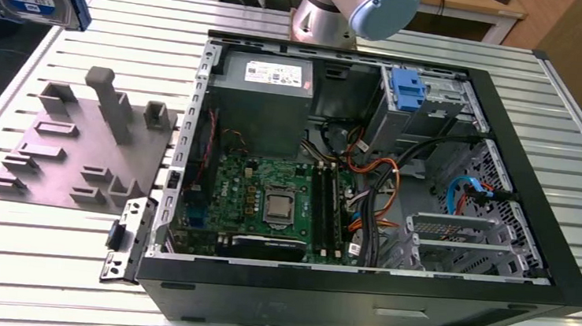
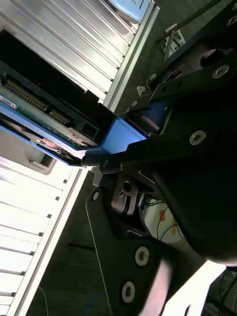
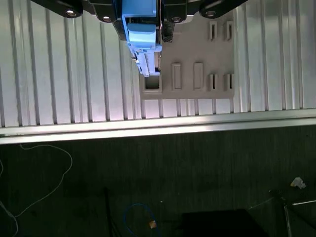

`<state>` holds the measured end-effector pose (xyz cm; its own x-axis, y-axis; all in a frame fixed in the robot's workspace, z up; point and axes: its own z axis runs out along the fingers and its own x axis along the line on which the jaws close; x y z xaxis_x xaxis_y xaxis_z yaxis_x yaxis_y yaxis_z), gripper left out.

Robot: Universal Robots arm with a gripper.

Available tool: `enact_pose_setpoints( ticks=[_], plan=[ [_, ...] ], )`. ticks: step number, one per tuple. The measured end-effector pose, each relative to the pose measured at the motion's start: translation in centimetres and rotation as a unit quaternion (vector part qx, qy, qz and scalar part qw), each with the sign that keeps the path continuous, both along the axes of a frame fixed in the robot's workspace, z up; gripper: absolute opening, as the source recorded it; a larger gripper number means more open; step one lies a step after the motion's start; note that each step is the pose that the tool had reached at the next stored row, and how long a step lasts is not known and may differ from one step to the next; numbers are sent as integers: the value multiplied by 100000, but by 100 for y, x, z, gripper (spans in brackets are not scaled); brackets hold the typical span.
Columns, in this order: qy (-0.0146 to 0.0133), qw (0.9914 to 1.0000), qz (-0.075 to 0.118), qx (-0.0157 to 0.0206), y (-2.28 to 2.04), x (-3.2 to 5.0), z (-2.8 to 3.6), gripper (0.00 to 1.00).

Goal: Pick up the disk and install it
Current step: 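Pick up the disk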

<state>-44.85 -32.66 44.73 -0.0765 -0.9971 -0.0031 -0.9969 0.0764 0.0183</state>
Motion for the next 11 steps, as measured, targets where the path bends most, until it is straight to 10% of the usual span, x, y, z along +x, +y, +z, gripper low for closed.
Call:
enact_pose_setpoints(
  ticks=[2,11],
  plan=[
    [-2,100000,0,2,0,0,272,36],
    [-1,100000,1,0,0,0,303,36]
  ],
)
